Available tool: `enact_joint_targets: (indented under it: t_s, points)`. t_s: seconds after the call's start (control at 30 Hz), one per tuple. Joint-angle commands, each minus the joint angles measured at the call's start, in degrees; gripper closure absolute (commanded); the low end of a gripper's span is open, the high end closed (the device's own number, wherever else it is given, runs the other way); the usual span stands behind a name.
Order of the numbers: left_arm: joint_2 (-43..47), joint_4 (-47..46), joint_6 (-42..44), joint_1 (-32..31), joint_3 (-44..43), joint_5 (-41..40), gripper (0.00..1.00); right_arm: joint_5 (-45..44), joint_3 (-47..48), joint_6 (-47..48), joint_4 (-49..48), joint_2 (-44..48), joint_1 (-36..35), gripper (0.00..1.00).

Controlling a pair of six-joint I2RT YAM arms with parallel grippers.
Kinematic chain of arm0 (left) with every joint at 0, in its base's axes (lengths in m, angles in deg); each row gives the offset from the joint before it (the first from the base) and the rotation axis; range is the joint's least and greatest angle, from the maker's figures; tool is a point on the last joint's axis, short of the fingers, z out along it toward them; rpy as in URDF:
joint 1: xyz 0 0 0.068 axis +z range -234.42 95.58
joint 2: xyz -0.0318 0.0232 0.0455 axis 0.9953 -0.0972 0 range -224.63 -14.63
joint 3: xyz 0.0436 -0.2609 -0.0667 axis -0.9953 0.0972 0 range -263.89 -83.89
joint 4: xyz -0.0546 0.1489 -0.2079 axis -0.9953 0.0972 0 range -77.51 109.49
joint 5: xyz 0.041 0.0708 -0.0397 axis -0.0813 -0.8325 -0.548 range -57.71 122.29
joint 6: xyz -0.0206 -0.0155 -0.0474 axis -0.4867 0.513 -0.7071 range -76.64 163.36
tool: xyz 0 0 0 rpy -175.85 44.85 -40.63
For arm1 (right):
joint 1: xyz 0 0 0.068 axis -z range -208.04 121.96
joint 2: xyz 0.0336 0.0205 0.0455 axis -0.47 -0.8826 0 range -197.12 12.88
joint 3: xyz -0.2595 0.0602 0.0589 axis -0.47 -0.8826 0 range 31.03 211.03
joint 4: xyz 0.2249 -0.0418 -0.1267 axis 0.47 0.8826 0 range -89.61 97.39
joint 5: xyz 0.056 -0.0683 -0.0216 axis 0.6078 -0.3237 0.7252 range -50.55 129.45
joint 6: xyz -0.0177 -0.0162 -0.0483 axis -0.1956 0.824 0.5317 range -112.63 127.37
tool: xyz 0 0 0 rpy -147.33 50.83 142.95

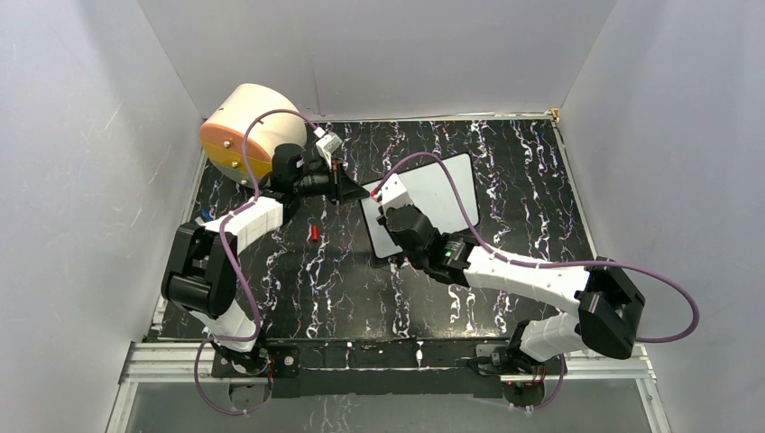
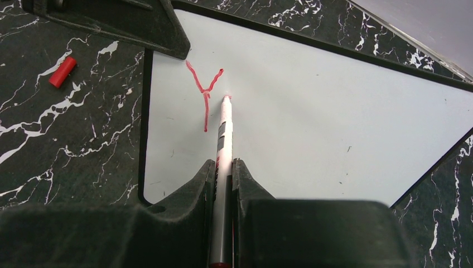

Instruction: Write a sentence on the whiteboard

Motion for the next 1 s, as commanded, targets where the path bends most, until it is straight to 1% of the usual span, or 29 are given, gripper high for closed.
enact_joint_targets:
  t_s: [0.0, 0.2, 0.27, 0.33, 0.53, 0.7, 0.97]
  points:
    - [1.5, 2.5, 1.8, -0.4, -0.9, -2.4, 1.00, 1.6, 0.3, -0.7, -0.6, -0.5, 0.4, 1.00]
    - [1.6, 2.4, 1.7, -0.3, -1.1, -2.4, 1.00, 3.1, 0.5, -1.6, 1.8, -0.4, 0.3, 1.00]
    - [1.5, 2.3, 1.6, -0.3, -1.1, -2.4, 1.00, 3.0, 0.4, -1.8, 1.8, -0.2, 0.4, 1.00]
    - [1.5, 2.4, 1.6, -0.3, -1.1, -2.5, 1.00, 2.9, 0.6, -2.0, 4.2, -0.1, 0.4, 1.00]
    - [1.5, 2.6, 1.6, -0.4, -1.1, -2.5, 1.00, 1.5, 0.6, -2.4, 6.9, 0.1, 0.3, 1.00]
    - [1.6, 2.7, 1.7, -0.3, -1.1, -2.5, 1.00, -0.9, 0.1, -2.6, 6.7, 0.3, 0.3, 1.00]
    - [1.6, 2.9, 1.9, -0.4, -1.1, -2.5, 1.00, -3.6, -0.5, -1.8, 3.6, 0.7, 0.4, 1.00]
